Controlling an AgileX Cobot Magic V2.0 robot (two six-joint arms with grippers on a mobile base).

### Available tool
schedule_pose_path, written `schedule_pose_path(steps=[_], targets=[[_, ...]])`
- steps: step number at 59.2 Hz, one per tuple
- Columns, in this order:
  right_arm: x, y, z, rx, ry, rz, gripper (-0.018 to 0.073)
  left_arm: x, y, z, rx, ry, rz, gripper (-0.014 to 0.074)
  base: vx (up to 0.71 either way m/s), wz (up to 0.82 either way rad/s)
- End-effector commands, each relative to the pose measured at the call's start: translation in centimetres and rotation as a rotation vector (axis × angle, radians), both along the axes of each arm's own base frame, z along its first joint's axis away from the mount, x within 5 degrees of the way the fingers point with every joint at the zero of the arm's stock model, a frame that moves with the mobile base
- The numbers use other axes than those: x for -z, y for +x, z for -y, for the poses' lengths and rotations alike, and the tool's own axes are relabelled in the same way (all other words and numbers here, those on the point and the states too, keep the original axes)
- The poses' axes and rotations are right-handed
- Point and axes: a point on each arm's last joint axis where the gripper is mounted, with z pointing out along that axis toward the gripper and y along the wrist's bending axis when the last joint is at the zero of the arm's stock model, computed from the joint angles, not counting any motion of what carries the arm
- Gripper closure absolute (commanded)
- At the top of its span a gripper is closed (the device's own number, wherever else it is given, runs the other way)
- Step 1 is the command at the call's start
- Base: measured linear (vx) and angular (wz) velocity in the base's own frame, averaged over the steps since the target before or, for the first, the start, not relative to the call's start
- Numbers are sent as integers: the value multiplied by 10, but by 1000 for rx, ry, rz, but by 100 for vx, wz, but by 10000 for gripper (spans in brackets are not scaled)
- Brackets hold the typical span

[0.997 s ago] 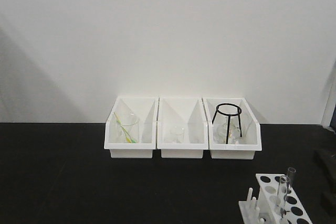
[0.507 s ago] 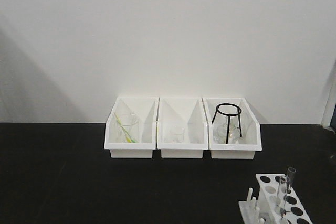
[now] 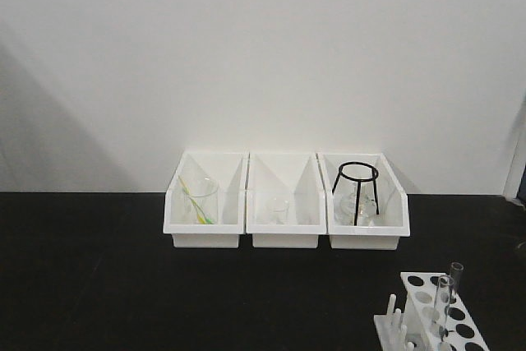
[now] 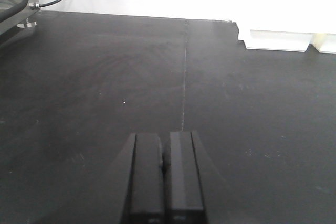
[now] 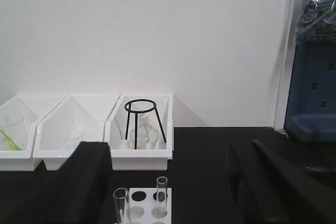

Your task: Flip and reinsert test tube from rack

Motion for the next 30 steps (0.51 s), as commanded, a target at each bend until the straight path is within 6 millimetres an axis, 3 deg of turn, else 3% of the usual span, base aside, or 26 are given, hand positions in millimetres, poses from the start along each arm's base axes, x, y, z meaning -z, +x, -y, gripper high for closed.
schedule_pose_path(steps=[1, 11, 18, 30], targets=[[-16, -1, -2, -19, -6, 97, 30, -8, 1, 1, 11, 3, 98, 603, 0, 0], [-16, -1, -1, -16, 44, 92, 51, -8, 1, 1, 11, 3, 98, 603, 0, 0], [-13, -13, -2, -23, 28, 153, 96, -8, 1, 1, 11, 3, 98, 603, 0, 0], [31, -54, 0, -13, 10, 235, 296, -8, 1, 1, 11, 3, 98, 603, 0, 0]])
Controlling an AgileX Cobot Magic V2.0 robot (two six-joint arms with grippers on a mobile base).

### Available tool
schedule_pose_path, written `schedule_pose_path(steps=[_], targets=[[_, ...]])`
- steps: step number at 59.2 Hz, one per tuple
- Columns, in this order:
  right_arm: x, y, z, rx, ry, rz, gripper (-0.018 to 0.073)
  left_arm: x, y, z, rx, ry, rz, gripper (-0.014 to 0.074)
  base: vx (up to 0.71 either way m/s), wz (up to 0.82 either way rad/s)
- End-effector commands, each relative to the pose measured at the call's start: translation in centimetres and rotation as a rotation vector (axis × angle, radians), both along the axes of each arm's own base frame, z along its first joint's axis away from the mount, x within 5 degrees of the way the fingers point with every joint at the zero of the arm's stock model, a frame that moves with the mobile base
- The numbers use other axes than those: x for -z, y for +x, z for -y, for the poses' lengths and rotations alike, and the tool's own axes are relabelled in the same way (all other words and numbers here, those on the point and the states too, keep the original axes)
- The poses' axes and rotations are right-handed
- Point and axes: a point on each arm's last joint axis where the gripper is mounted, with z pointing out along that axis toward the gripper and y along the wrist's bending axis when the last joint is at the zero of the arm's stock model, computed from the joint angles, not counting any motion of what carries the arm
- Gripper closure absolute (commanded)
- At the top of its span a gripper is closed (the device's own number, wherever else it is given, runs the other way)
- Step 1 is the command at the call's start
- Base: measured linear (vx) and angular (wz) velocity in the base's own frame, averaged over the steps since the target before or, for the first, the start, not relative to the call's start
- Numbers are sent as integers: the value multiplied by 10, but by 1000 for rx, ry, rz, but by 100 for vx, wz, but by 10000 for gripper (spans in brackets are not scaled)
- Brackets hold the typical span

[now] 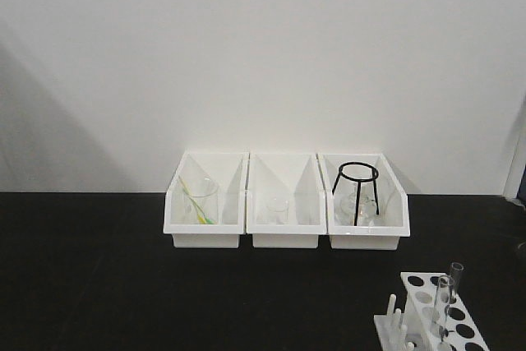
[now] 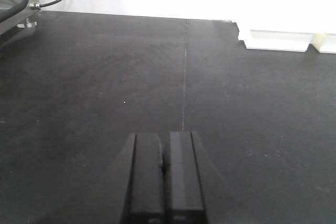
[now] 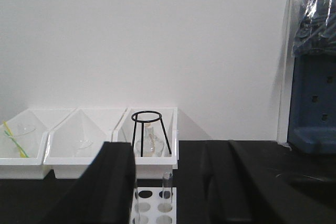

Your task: Flip and reinsert test tube from rack

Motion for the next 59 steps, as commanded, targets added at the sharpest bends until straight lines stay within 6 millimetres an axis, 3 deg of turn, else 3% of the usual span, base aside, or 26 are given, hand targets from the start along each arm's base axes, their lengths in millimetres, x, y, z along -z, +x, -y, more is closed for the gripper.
schedule_pose_path(steps=[1, 13, 22, 31, 59], targets=[[2, -17, 1, 4, 5, 148, 314, -8, 1, 1, 11, 3, 98, 603, 0, 0], [55, -29, 1, 16, -114, 105, 573, -8, 1, 1, 11, 3, 98, 603, 0, 0], [89, -24, 0, 11, -116, 22, 574, -8, 1, 1, 11, 3, 98, 603, 0, 0], [95, -24, 1, 11, -112, -51, 572, -8, 1, 1, 11, 3, 98, 603, 0, 0], [95, -24, 1, 11, -109, -53, 571, -8, 1, 1, 11, 3, 98, 603, 0, 0]])
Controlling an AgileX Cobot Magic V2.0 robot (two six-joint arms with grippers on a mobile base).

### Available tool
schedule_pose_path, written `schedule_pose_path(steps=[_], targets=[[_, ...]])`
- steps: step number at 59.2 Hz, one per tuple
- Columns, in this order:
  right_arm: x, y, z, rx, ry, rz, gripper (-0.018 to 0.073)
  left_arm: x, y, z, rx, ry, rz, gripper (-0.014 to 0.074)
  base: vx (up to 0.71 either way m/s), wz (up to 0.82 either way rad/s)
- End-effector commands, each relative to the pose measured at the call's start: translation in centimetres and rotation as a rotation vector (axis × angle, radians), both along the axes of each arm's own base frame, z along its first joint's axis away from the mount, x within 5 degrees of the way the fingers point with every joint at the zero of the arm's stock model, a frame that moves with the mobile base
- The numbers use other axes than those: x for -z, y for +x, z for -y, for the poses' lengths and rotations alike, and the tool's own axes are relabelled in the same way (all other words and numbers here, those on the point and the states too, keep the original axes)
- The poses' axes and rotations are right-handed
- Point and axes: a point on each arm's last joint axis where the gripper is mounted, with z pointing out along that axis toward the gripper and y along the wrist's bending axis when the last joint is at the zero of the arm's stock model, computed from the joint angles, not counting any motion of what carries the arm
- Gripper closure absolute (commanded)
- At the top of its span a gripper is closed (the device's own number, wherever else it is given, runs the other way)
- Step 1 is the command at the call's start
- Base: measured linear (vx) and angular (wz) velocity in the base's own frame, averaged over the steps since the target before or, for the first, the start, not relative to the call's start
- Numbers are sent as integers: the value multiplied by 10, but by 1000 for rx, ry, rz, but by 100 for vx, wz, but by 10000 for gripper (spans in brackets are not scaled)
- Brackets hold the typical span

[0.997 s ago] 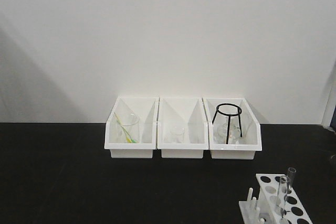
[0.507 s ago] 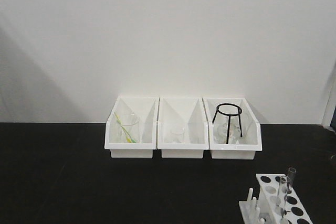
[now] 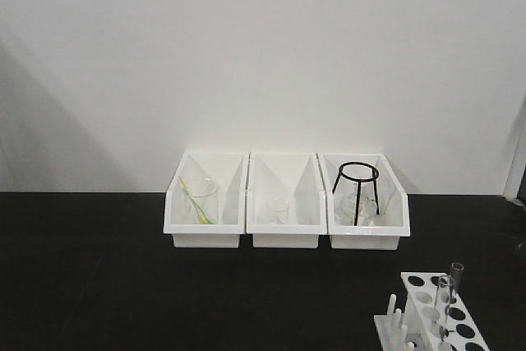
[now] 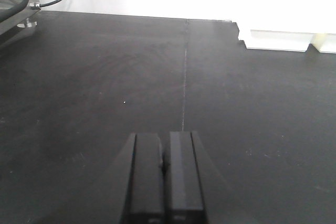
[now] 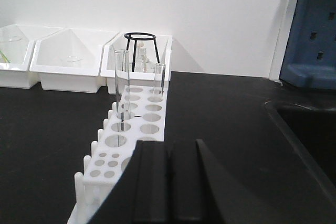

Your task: Flip and reinsert test tube from rack

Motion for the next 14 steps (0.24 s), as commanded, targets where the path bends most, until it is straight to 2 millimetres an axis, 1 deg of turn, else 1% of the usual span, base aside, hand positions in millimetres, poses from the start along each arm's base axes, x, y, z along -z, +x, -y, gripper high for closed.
schedule_pose_path(steps=[1, 14], targets=[[-7, 0, 0, 1, -18, 88, 571, -8, 1, 1, 11, 3, 98, 603, 0, 0], [-7, 0, 0, 1, -18, 88, 571, -8, 1, 1, 11, 3, 98, 603, 0, 0]])
